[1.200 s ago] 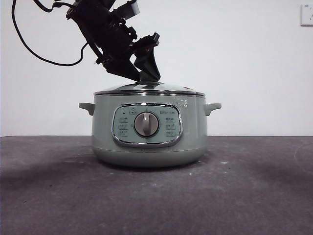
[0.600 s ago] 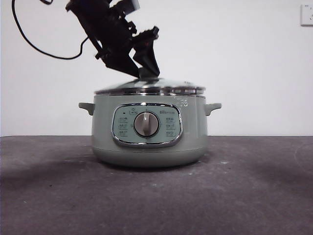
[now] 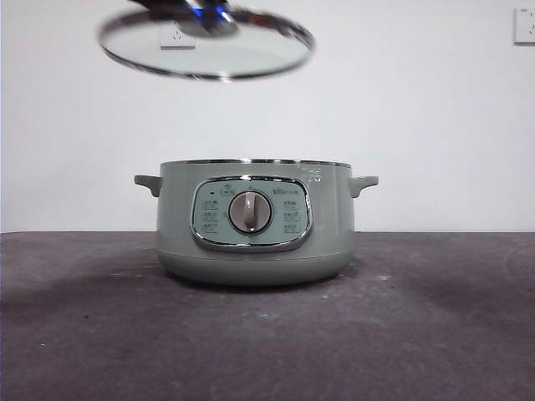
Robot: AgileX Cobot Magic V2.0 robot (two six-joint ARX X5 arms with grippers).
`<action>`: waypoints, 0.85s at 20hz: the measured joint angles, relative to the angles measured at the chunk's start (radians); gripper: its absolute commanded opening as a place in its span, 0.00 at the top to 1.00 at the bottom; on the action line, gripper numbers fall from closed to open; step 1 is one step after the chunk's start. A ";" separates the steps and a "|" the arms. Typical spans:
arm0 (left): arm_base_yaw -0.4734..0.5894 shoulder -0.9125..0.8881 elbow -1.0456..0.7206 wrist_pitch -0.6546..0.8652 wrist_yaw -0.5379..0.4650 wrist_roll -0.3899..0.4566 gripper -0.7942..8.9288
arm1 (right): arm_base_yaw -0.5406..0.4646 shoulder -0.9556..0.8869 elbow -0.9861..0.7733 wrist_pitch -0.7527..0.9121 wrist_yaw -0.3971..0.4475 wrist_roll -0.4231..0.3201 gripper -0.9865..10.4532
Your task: Pick up the pumpkin,open the lid,put the pumpkin in the pot,close the lid
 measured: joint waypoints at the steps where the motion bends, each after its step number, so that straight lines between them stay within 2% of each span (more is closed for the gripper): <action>1: 0.014 -0.035 0.000 -0.025 -0.001 0.005 0.93 | 0.000 0.031 0.000 0.031 0.000 -0.008 0.92; 6: 0.077 -0.218 0.000 -0.187 -0.036 0.043 0.93 | -0.005 0.283 0.094 0.128 0.000 -0.063 0.92; 11: 0.093 -0.358 0.000 -0.290 -0.047 0.055 0.93 | -0.055 0.587 0.361 0.138 -0.005 -0.133 0.92; 14: 0.093 -0.422 0.000 -0.329 -0.050 0.055 0.93 | -0.106 0.757 0.511 0.140 -0.068 -0.142 0.92; 17: 0.093 -0.460 0.000 -0.335 -0.050 0.054 0.93 | -0.139 0.914 0.621 0.143 -0.076 -0.143 0.92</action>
